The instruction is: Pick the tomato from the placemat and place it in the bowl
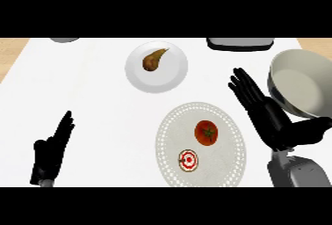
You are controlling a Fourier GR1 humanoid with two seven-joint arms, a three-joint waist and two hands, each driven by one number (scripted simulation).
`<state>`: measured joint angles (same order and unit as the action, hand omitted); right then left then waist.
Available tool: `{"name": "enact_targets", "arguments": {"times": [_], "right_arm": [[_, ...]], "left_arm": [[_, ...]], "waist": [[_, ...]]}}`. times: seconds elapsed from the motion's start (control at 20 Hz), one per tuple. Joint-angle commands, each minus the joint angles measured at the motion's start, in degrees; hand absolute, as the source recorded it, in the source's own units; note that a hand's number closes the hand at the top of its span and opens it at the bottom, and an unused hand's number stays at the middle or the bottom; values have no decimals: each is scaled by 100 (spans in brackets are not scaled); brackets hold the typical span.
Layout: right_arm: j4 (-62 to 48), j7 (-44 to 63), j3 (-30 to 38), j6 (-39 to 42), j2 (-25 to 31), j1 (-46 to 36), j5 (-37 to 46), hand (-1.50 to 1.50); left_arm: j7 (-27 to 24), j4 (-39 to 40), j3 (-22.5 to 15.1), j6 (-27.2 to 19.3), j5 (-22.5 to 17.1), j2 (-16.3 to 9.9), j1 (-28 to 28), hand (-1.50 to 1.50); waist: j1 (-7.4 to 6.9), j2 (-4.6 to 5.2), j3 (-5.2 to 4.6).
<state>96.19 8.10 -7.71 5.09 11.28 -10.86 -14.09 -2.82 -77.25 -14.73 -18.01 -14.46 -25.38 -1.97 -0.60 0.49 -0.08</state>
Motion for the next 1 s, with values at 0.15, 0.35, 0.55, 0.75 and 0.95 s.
{"name": "enact_targets", "arguments": {"times": [0.15,0.35,0.55,0.75,0.95], "right_arm": [[-438,-585,-669,2299,-112,-1009,-1308,150],[-1303,-1891,393,2333,429,-1567,-536,150],[-1929,-2699,185,4084,466,-1636,-1376,-150],[-1990,-3726,450,5138,1132,-1943,-768,-150],[-1894,-3879,457,5357,1745,-2474,-238,-150]], "left_arm": [[-138,-484,-29,-141,411,-97,941,0],[52,-879,17,-167,419,-135,1370,0],[249,-970,-82,-218,503,-70,1609,0],[347,-920,33,-257,557,-199,1690,0],[445,-878,-21,-362,641,-122,1698,0]], "waist": [[-429,84,70],[-388,151,73],[-479,195,85],[-375,149,74],[-396,124,57]]}}
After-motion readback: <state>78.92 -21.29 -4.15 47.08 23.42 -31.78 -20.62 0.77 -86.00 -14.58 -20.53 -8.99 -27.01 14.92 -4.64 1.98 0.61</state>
